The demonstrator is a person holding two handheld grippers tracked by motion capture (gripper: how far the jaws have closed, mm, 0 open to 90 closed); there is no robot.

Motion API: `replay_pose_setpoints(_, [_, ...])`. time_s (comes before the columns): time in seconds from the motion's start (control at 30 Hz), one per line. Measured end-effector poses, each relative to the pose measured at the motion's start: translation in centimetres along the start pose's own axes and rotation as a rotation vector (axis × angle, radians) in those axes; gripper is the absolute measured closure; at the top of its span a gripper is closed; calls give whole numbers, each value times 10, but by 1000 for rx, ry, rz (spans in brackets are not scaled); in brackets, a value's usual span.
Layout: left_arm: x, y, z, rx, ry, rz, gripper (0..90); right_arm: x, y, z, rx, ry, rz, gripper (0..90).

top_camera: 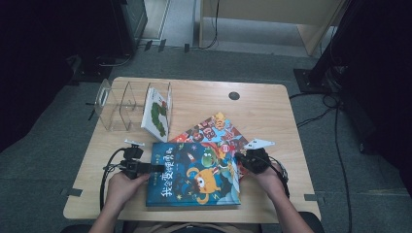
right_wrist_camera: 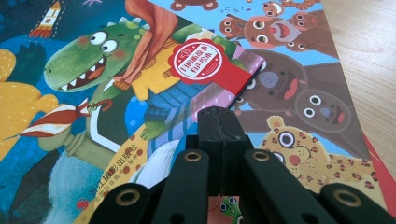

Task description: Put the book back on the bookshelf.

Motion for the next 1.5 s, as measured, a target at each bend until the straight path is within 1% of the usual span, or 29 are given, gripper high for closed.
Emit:
replay_pose_setpoints(0.13, [-1,0,2,-11,-8,-5,376,0,0,0,2,3,1,900])
replay_pose_setpoints(0.2, [-2,-2,4,-23,-6,-9,384,0,0,0,-2,6,2,900])
replay_pose_setpoints(0.27, [-4,-5,6,-33,11,-12,384,0,0,0,-4,4,1,900])
replay_pose_setpoints(0.33, [-5,-9,10,-40,19,-1,386,0,0,0,-4,6,2,900])
replay_pose_setpoints(0.37, [-7,-13,12,-43,18,18,392,0,0,0,-8,8,2,900])
replay_pose_setpoints(0.43, [-8,-20,16,-45,23,36,414,0,0,0,-7,15,1,900])
replay_pose_setpoints(0.47, [-10,-25,19,-47,37,47,421,0,1,0,-9,12,2,900])
replay_pose_setpoints(0.5, [-11,-28,21,-43,40,53,424,0,1,0,-10,15,4,900])
replay_pose_setpoints(0.53, [-13,-31,24,-37,42,55,428,0,1,0,-12,17,5,900])
replay_pose_setpoints(0.6, [-16,-37,28,-38,52,59,435,0,2,-1,-14,14,9,900])
replay_pose_setpoints(0.63, [-19,-41,32,-41,65,53,439,0,2,-1,-14,14,10,900])
replay_pose_setpoints(0.7, [-25,-46,36,-38,67,44,446,0,2,-2,-12,14,9,900])
replay_pose_setpoints(0.77, [-34,-53,41,-21,72,41,451,0,2,-2,-10,9,10,900])
replay_pose_setpoints(0.83, [-44,-60,45,-3,68,38,463,0,3,-2,-15,10,14,900])
replay_pose_setpoints(0.87, [-47,-63,46,-1,71,35,474,-1,3,-2,-17,2,14,900])
replay_pose_setpoints(0.97, [-60,-71,50,30,68,15,497,-1,4,-4,-18,9,15,900])
replay_pose_setpoints(1.03, [-67,-75,52,64,42,-1,512,-1,4,-4,-19,7,18,900])
replay_pose_setpoints(1.1, [-72,-79,51,132,14,-12,538,-2,5,-3,-22,6,19,900])
replay_pose_setpoints(1.13, [-74,-82,51,155,6,-12,568,-2,5,-3,-21,9,17,900])
replay_pose_setpoints(1.17, [-76,-83,52,165,2,-13,584,-2,5,-4,-21,8,21,900])
replay_pose_setpoints(1.2, [-79,-84,56,168,0,-17,588,-2,6,-4,-22,6,22,900])
replay_pose_setpoints(1.23, [-81,-84,59,168,18,-29,599,-3,6,-5,-25,8,23,900])
replay_pose_setpoints(1.3, [-85,-83,67,187,23,-51,602,-4,8,-6,-31,7,25,900])
replay_pose_setpoints(1.37, [-89,-82,74,197,46,-68,613,-4,9,-8,-33,0,23,900])
replay_pose_setpoints(1.43, [-92,-82,78,188,51,-67,631,-4,9,-8,-34,0,22,900])
replay_pose_setpoints(1.5, [-95,-82,80,192,52,-70,645,-4,9,-8,-38,1,23,900])
Point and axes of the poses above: each handheld gripper's, and its own axes: y roughly forward along the jaws, x roughly out of its underside, z roughly to its right, the point moved 2 cm from there along y, roughly forward along the jaws, and after that the axes turned 2 degrees about y, right-handed, at the moved point
